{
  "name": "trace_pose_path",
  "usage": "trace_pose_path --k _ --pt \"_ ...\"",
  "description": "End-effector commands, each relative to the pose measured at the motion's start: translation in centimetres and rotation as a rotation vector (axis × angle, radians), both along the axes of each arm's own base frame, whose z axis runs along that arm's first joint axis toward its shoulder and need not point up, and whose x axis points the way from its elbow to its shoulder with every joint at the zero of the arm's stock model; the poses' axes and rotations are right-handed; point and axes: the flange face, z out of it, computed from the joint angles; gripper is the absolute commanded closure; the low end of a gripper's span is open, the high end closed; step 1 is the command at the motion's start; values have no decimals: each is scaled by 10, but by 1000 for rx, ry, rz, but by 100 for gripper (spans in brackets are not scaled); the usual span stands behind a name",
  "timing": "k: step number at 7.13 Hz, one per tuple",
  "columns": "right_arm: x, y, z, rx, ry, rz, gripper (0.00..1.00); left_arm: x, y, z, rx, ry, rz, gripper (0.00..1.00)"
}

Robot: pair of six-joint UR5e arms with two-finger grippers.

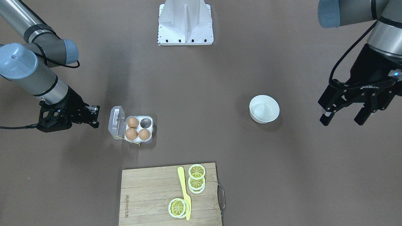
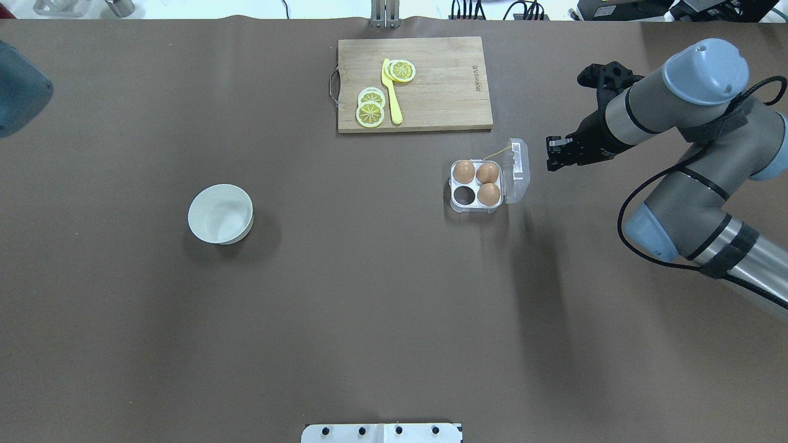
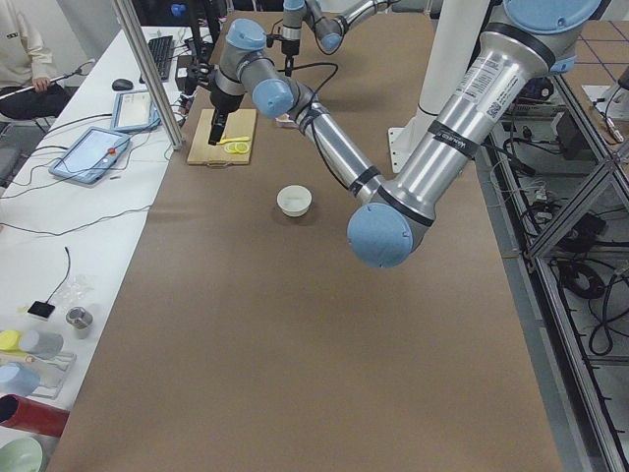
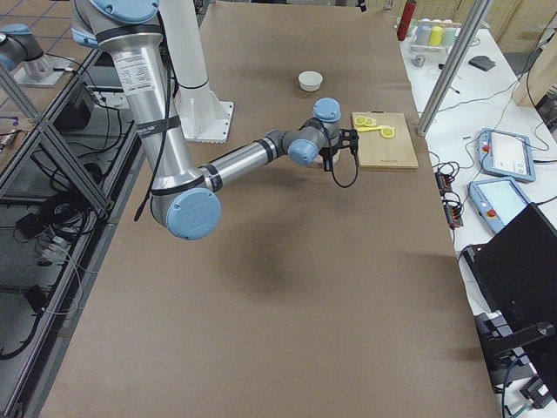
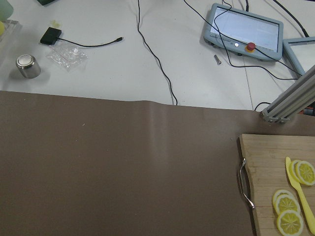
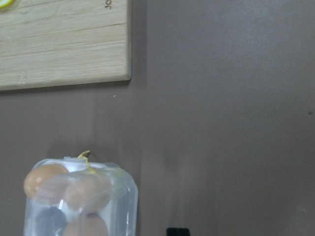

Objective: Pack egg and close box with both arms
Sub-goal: 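Move the right gripper to the open lid of the egg box, then push the lid over the eggs with the right gripper to close it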

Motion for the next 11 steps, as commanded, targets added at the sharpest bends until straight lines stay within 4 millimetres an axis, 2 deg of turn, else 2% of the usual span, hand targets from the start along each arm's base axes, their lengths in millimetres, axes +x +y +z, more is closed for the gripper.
trace_pose_path --k 1,4,7,10,11 --pt "-3 4 -5 -29 -41 -25 100 -6 -3 1 8 -9 0 2" --pt "-36 -7 -40 -54 -75 -23 100 -7 -3 1 7 -8 -3 2" --pt "-61 -18 -59 -62 -84 -30 100 -7 -3 2 5 -9 -2 2" --pt "-63 -18 -77 -65 -107 -23 100 -7 -2 1 9 -7 -3 2" --pt "-62 -20 -91 -77 -125 -8 100 -9 0 2 11 -8 -3 2"
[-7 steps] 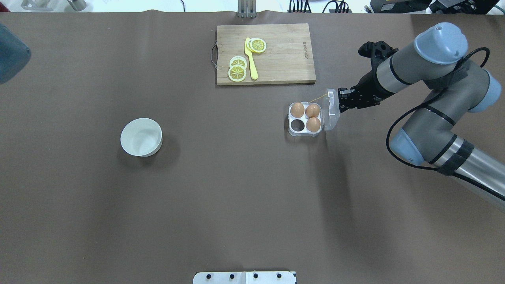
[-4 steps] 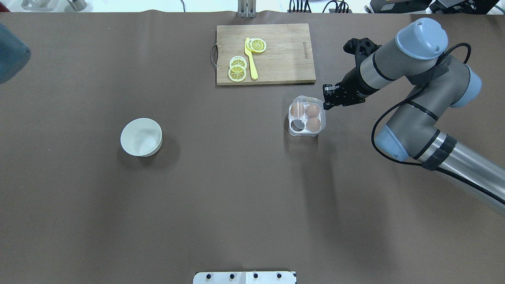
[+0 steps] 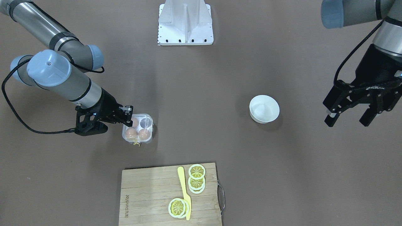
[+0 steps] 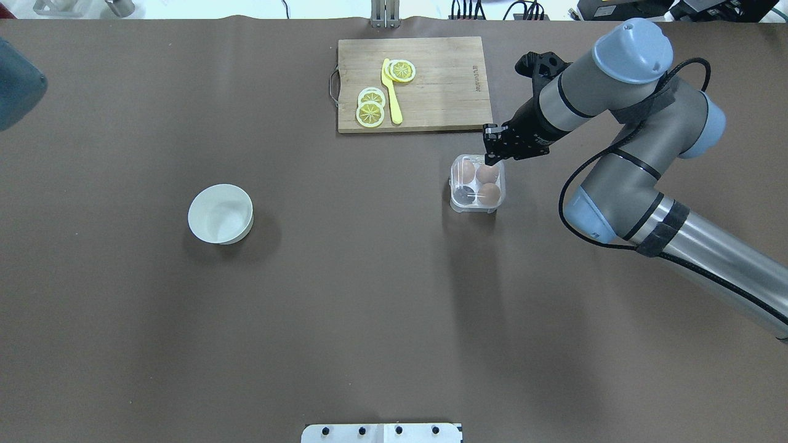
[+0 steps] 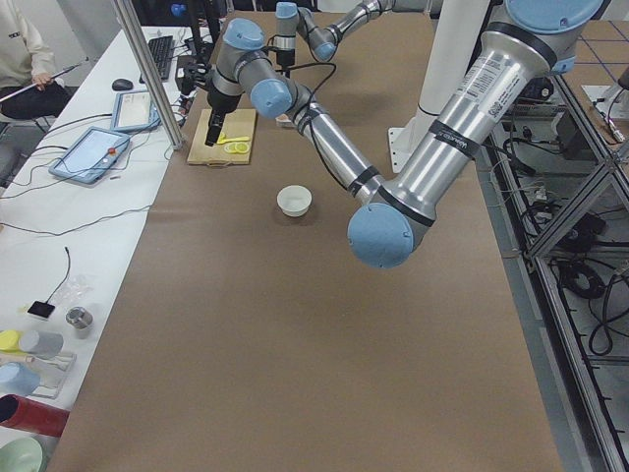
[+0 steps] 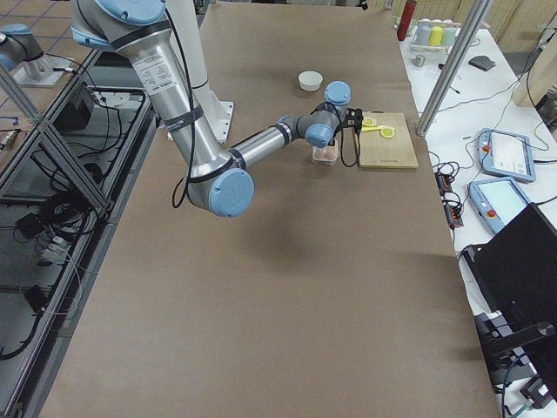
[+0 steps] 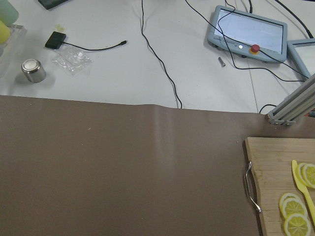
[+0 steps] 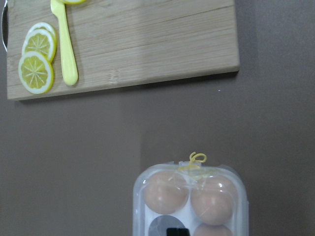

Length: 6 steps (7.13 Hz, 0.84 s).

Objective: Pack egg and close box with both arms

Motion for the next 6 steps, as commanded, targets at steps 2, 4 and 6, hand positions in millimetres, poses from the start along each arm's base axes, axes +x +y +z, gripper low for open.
trace_pose_path --k 2,4,6 --pt "49 -25 -24 -41 -33 102 69 -9 1 16 -22 -10 -11 2" --pt "142 -52 -14 -24 -4 193 0 -23 5 35 21 -63 25 2" --pt "250 -67 24 88 168 150 0 -57 31 105 81 -179 96 2"
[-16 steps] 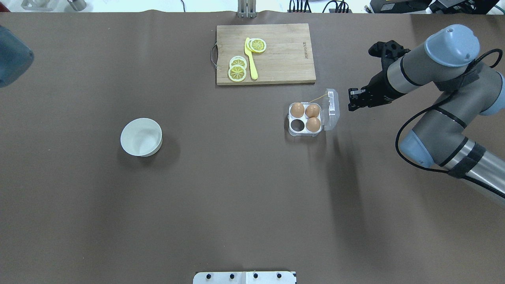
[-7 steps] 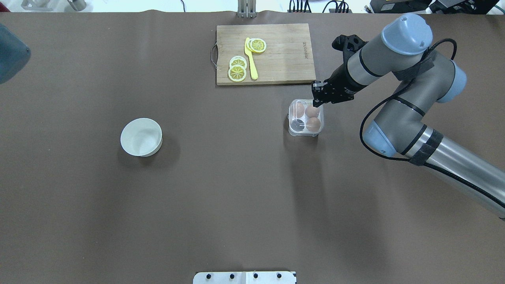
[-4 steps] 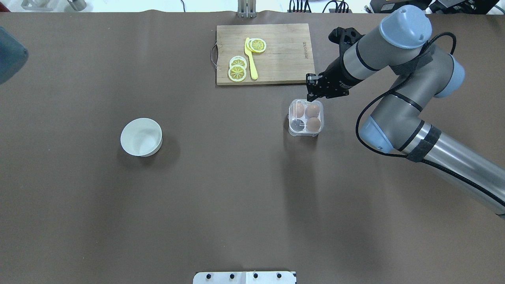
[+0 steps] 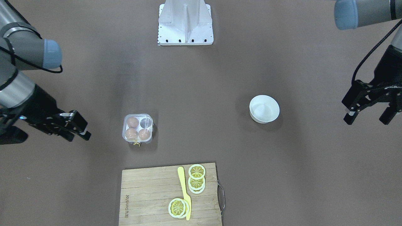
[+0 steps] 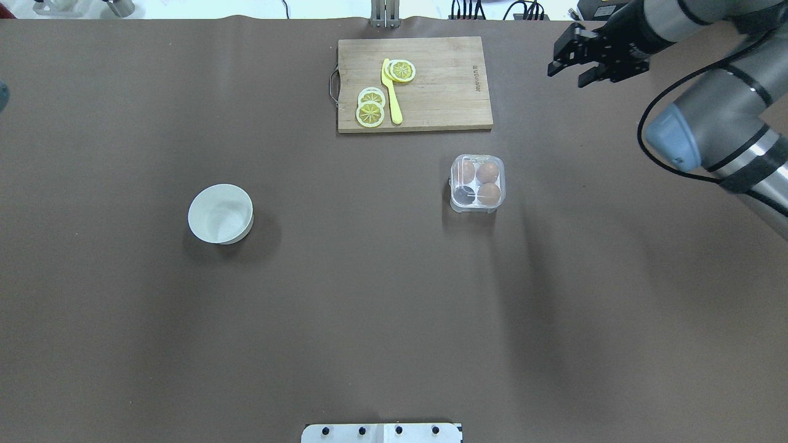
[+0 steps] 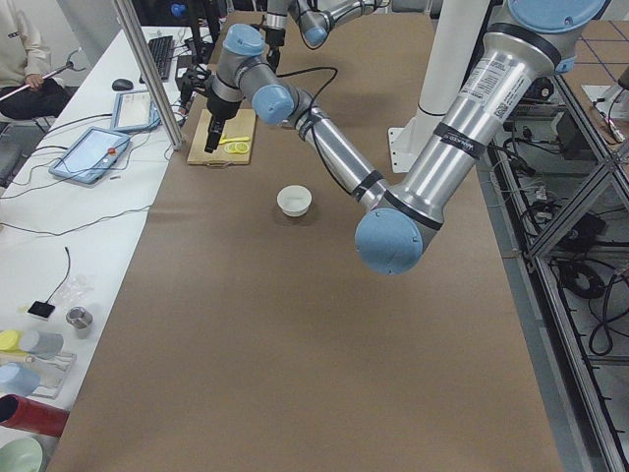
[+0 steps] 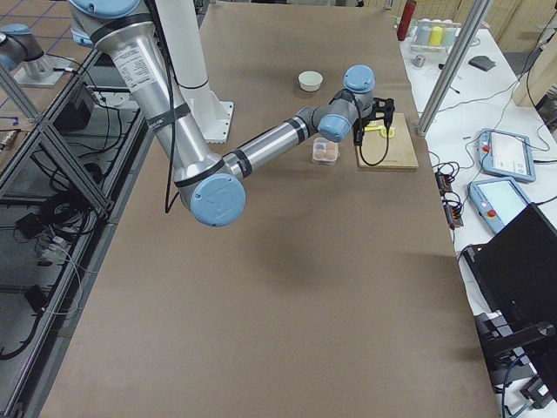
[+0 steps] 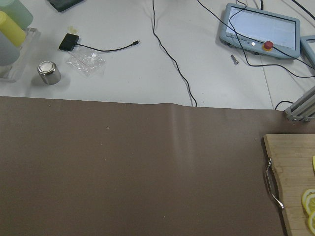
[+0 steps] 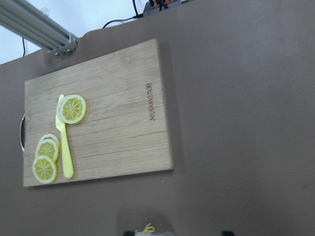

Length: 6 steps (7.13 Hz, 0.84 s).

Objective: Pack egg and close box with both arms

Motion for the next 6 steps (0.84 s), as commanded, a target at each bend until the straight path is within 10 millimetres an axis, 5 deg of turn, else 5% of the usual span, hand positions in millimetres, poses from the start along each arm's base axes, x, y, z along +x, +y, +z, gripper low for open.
trace_pose_path --k 1,4,6 --pt "109 0 40 64 237 -115 0 -46 18 63 27 -92 20 2" --pt "205 23 126 43 369 -295 0 -105 27 148 -101 -160 -4 2" --pt "239 85 220 -63 236 -293 0 -123 32 193 -172 -125 80 2"
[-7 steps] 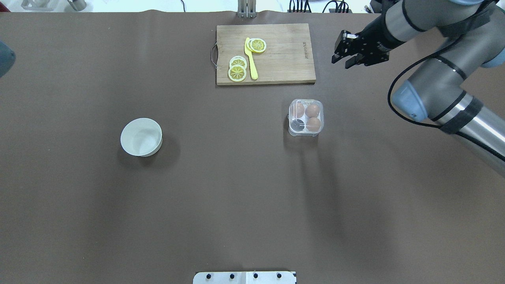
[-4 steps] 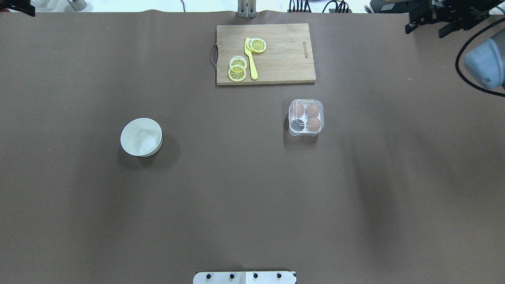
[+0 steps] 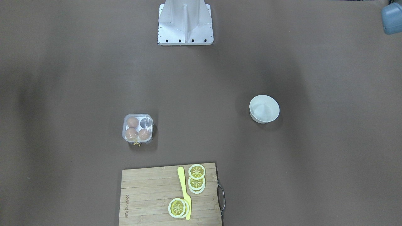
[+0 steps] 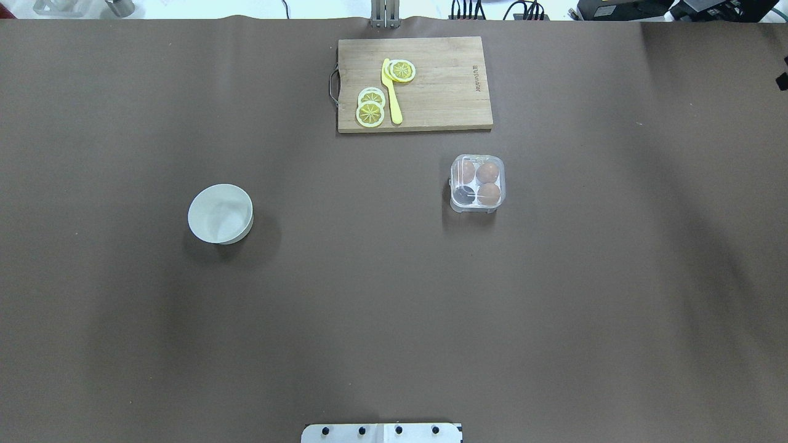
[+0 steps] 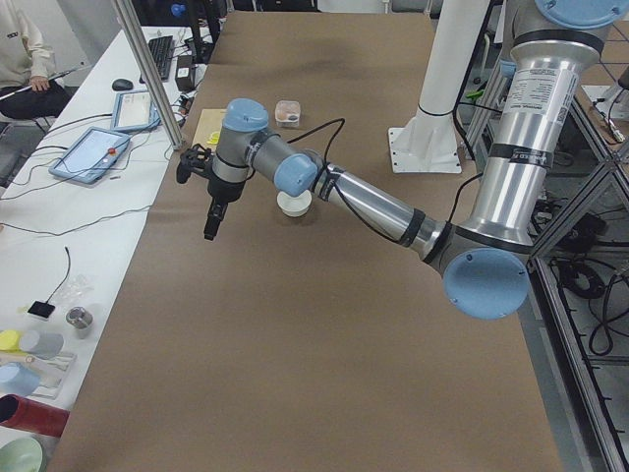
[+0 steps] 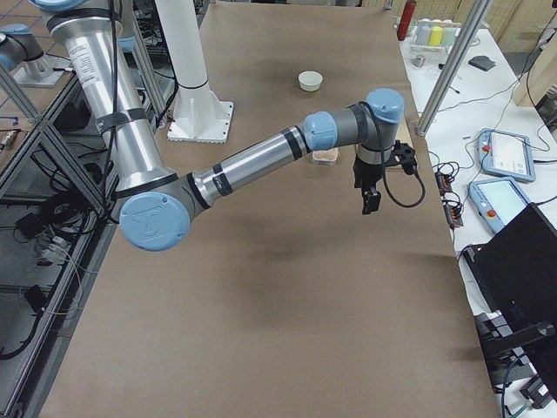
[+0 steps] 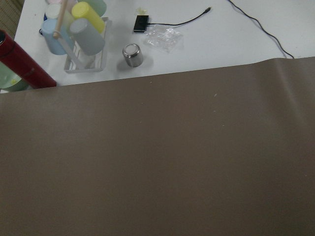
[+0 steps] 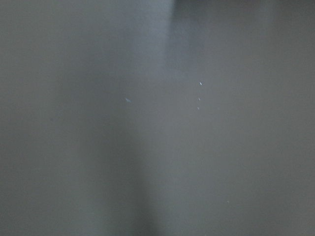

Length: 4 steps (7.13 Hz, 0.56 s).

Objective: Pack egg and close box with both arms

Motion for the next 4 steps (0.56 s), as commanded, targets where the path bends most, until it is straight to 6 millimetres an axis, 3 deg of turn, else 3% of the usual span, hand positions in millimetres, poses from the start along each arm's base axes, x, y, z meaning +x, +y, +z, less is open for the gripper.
trace_pose_path --k 1,3,4 --pt "35 59 77 -74 -68 26 0 -38 32 70 -54 10 74 2" --pt "50 69 74 -73 -71 55 0 -43 47 135 -115 -1 89 2" --pt "50 78 77 -79 -71 55 0 -42 49 155 -143 -2 89 2"
